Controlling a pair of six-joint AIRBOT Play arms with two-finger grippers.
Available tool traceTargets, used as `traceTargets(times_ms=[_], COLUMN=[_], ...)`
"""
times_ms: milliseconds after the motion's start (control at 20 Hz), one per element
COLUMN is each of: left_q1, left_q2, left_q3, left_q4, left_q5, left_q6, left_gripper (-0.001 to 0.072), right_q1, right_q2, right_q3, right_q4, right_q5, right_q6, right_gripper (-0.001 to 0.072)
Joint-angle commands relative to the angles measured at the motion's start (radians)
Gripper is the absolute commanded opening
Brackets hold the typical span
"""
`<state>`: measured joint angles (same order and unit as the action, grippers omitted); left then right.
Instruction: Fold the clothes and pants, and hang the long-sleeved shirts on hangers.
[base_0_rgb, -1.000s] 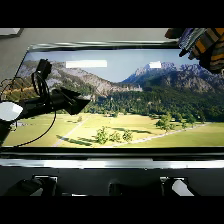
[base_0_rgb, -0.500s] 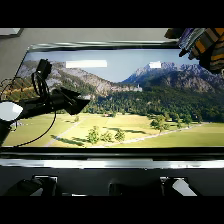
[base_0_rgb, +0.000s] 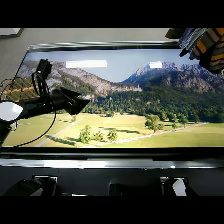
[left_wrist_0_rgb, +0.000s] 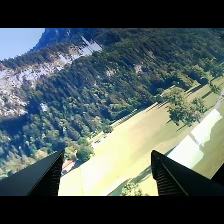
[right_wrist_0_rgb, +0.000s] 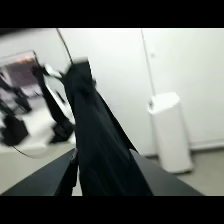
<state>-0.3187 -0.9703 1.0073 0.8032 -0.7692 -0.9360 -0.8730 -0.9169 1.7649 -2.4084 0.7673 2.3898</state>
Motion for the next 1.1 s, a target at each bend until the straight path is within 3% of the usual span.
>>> traceTargets(times_ms=[0,50,100,150,300,350,400,500,650,750,800,900,950,1000,1050], left_q1=[-0.001,0.000,0.001,0.002,0.002,0.002,0.006,0.037,0.125,0.192,0.222,0.267,0.281,0.292,0.297], left_q2=[0.000,0.000,0.000,0.000,0.001,0.002,0.002,0.002,0.004,0.014,0.021,0.032,0.036,0.038,0.038], left_q3=[0.000,0.000,0.000,0.000,0.000,0.001,0.001,0.001,0.001,0.001,0.001,0.000,0.000,0.000,0.000], left_q4=[0.000,0.000,0.000,0.001,0.002,0.003,0.010,0.017,0.053,0.116,0.162,0.279,0.333,0.382,0.421], left_q5=[0.000,0.002,0.005,0.013,0.044,0.050,0.050,0.045,-0.003,-0.100,-0.166,-0.274,-0.312,-0.336,-0.338], left_q6=[-0.001,-0.016,-0.056,-0.109,-0.221,-0.237,-0.256,-0.310,-0.403,-0.404,-0.403,-0.403,-0.399,-0.399,-0.399], left_gripper=[0.0613,0.0613,0.0614,0.0614,0.0612,0.0600,0.0598,0.0597,0.0597,0.0568,0.0375,0.0200,0.0087,0.0021,0.0020], right_q1=[0.000,0.000,0.000,0.000,0.000,0.004,0.042,0.191,0.534,0.763,0.863,0.996,1.035,1.057,1.073], right_q2=[0.134,0.146,0.147,0.137,0.055,0.016,-0.026,-0.097,-0.166,-0.188,-0.190,-0.190,-0.189,-0.189,-0.189], right_q3=[0.000,0.000,0.000,-0.001,-0.001,0.000,0.000,-0.002,-0.040,-0.093,-0.136,-0.228,-0.282,-0.332,-0.385], right_q4=[0.225,0.352,0.534,0.763,1.626,1.824,1.893,1.740,1.323,1.080,0.983,0.892,0.888,0.888,0.889], right_q5=[-0.139,-0.175,-0.209,-0.219,-0.036,0.080,0.185,0.325,0.405,0.471,0.491,0.534,0.550,0.559,0.558], right_q6=[0.014,-0.005,-0.099,-0.254,-0.945,-1.108,-1.169,-1.152,-1.061,-1.031,-1.007,-0.975,-0.948,-0.914,-0.888], right_gripper=[0.0348,0.0347,0.0348,0.0349,0.0350,0.0346,0.0345,0.0345,0.0345,0.0345,0.0344,0.0341,0.0245,0.0145,0.0109])
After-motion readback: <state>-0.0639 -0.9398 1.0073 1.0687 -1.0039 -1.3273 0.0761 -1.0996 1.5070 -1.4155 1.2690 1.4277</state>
